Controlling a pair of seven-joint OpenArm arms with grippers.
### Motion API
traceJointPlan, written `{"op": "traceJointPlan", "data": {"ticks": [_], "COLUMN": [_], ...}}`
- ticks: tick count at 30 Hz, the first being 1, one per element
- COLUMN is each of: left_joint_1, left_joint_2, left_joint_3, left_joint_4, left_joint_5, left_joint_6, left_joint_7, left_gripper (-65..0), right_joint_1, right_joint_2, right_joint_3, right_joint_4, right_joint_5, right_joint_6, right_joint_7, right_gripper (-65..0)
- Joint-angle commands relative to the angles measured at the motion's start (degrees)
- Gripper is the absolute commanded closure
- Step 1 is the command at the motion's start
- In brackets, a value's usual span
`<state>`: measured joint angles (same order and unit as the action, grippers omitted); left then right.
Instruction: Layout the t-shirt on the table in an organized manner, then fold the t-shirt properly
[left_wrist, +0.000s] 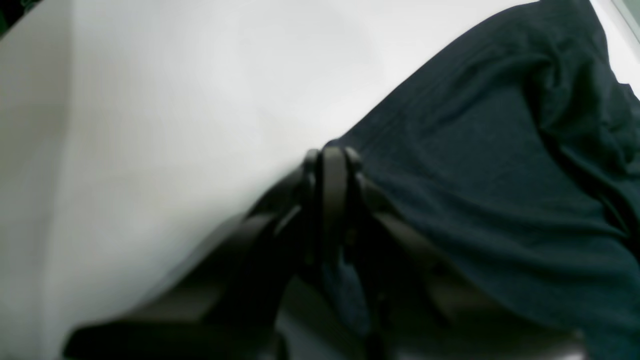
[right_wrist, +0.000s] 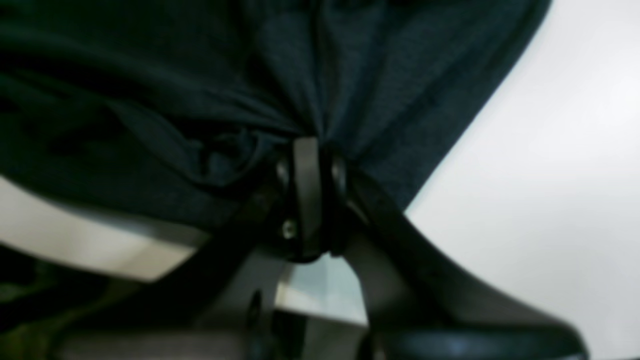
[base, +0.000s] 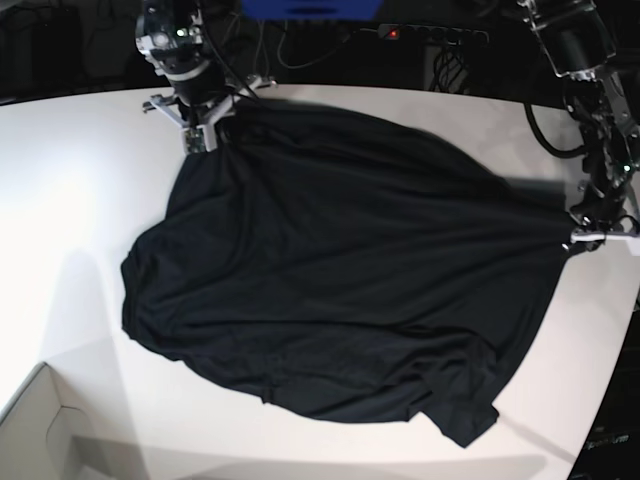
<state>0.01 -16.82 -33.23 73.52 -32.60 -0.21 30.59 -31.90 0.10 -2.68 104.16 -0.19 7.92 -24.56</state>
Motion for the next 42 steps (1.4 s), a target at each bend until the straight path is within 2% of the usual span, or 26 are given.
{"op": "traceJointPlan", "data": {"ticks": [1, 6, 9, 11, 16, 18, 20, 25, 30, 36, 42], "left_joint_1": [-0.4, -0.3, 0.1, 0.2, 0.2, 0.6, 0.8, 1.0, 3.8, 6.6, 4.1], "left_joint_2": [-0.9, -1.0, -1.2, -1.2, -0.9, -0.7, -0.5, 1.0, 4.2, 7.6, 7.5], "left_joint_3": [-0.3, -0.3, -0.2, -0.3, -0.7, -2.8, -5.4, -11.6, -14.8, -14.6, -14.4], "left_joint_4": [0.0, -1.4, -1.0, -0.5, 0.4, 1.3, 2.3, 7.0, 13.6, 13.3, 6.7], "left_joint_5": [-0.1, -0.1, -0.1, -0.1, -0.1, -0.1, -0.1, -0.1, -0.1, 0.6, 0.6], "left_joint_6": [-0.1, -0.1, -0.2, -0.2, -0.2, -0.2, -0.2, -0.2, -0.2, -0.2, -0.2], "left_joint_7": [-1.1, -1.1, -1.1, -1.1, 3.0, 5.2, 7.1, 13.8, 21.8, 18.3, 15.5], "left_gripper": [-0.5, -0.6, -1.7, -7.1, -28.3, -33.7, -36.1, -38.6, -40.8, -40.4, -40.0], "right_joint_1": [-0.8, -3.6, -5.0, -5.2, -3.4, -2.5, -2.4, -2.4, -2.4, -2.6, -2.9], "right_joint_2": [0.5, 2.0, 2.3, 2.3, 2.1, 2.1, 2.1, 2.1, 2.1, 2.0, 2.0], "right_joint_3": [0.1, 0.2, 0.3, 0.3, 0.9, 1.0, 1.0, 1.0, 0.9, 0.8, 0.8], "right_joint_4": [1.0, 2.3, 5.9, 8.5, 9.9, 9.9, 9.9, 9.7, 9.7, 9.7, 9.6], "right_joint_5": [0.2, 0.2, 0.3, 0.3, 0.3, 0.3, 0.3, 0.3, 0.4, 0.5, 0.5], "right_joint_6": [0.4, 0.4, 0.4, 0.4, 0.4, 0.4, 0.4, 0.4, 0.4, 0.4, 0.4], "right_joint_7": [0.9, 1.3, 1.4, 1.4, 1.3, 1.0, 1.2, 1.3, 1.3, 1.3, 1.0], "right_gripper": [-1.8, -15.1, -19.5, -20.4, -20.8, -20.8, -21.5, -27.8, -28.8, -28.8, -28.8]}}
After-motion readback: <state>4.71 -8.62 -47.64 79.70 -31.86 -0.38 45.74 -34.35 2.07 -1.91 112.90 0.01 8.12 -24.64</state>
